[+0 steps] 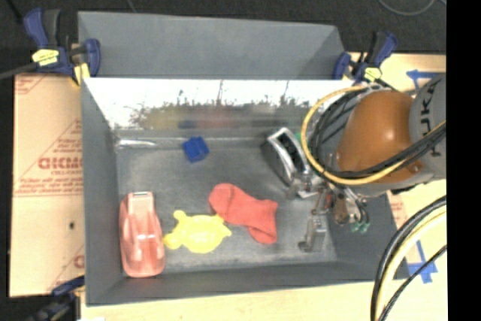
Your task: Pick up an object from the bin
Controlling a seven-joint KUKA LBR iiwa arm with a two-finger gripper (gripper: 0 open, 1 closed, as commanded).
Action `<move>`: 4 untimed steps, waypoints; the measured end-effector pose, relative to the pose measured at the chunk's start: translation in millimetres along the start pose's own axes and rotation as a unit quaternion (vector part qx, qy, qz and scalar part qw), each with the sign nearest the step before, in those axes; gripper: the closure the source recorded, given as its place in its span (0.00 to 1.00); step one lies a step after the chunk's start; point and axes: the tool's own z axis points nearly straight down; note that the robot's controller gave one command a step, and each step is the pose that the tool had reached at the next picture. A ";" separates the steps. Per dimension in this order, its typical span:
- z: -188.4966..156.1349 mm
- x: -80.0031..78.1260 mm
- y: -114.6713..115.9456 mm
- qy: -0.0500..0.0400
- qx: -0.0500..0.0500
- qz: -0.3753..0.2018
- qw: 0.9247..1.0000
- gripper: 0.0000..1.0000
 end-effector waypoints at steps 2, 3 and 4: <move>49.3 -43.7 38.3 0.000 -0.001 -0.181 0.983 0.00; 66.2 -25.7 56.5 -0.004 0.002 -0.136 0.991 1.00; 66.2 -25.7 56.5 -0.004 0.002 -0.136 0.991 1.00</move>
Offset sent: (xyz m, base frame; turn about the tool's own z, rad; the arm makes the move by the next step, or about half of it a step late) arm 0.0403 0.0536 -0.0668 -0.1973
